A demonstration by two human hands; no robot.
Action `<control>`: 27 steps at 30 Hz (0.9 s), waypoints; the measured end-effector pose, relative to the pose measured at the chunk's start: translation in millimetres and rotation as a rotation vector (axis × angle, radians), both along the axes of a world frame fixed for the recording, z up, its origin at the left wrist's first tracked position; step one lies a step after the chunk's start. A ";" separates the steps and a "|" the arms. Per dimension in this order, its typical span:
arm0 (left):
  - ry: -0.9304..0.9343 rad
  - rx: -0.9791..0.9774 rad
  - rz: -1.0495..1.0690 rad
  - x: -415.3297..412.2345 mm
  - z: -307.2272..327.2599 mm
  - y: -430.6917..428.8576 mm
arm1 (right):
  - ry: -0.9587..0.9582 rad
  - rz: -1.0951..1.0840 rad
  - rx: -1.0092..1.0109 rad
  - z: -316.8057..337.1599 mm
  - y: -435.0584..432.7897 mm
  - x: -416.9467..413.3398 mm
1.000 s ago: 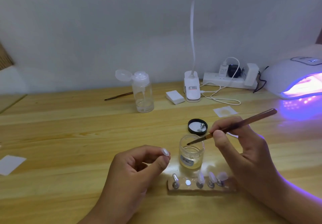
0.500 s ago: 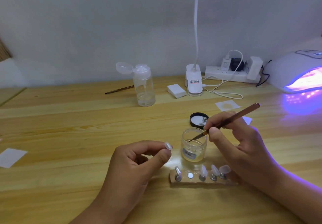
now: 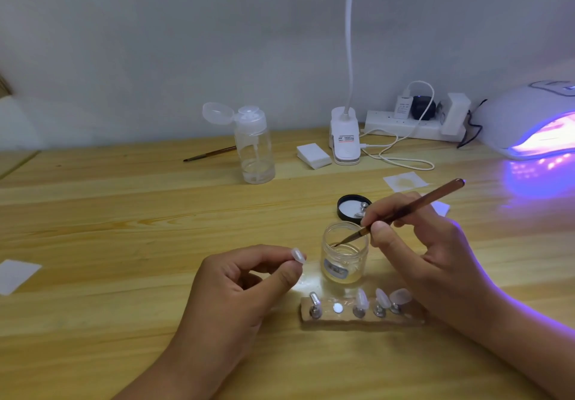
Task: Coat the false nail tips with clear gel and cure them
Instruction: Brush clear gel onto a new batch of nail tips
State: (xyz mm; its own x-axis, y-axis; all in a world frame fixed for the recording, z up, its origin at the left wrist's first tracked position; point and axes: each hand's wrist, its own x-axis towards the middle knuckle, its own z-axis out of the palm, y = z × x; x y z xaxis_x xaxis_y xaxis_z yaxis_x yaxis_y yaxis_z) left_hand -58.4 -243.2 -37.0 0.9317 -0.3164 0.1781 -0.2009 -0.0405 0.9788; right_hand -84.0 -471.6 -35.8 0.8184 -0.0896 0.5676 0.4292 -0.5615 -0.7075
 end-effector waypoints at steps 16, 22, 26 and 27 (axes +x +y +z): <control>-0.027 0.029 -0.009 -1.3 2.0 0.6 | -0.025 -0.002 -0.059 -0.4 0.1 -0.4; -0.029 0.034 -0.015 -1.1 2.2 0.4 | 0.000 -0.015 -0.068 -0.5 0.3 -0.2; -0.035 0.039 -0.006 -1.3 2.5 0.3 | -0.028 -0.014 0.044 3.2 1.0 -2.1; -0.035 0.041 -0.008 -1.3 2.6 0.2 | -0.036 -0.013 0.066 3.8 0.9 -2.4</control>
State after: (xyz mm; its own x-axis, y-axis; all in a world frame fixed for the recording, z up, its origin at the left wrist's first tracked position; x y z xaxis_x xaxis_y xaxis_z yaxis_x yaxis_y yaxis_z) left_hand -59.7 -243.0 -34.4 0.9226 -0.3317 0.1970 -0.2351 -0.0785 0.9688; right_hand -86.4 -470.7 -32.0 0.7959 -0.1385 0.5894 0.4481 -0.5199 -0.7273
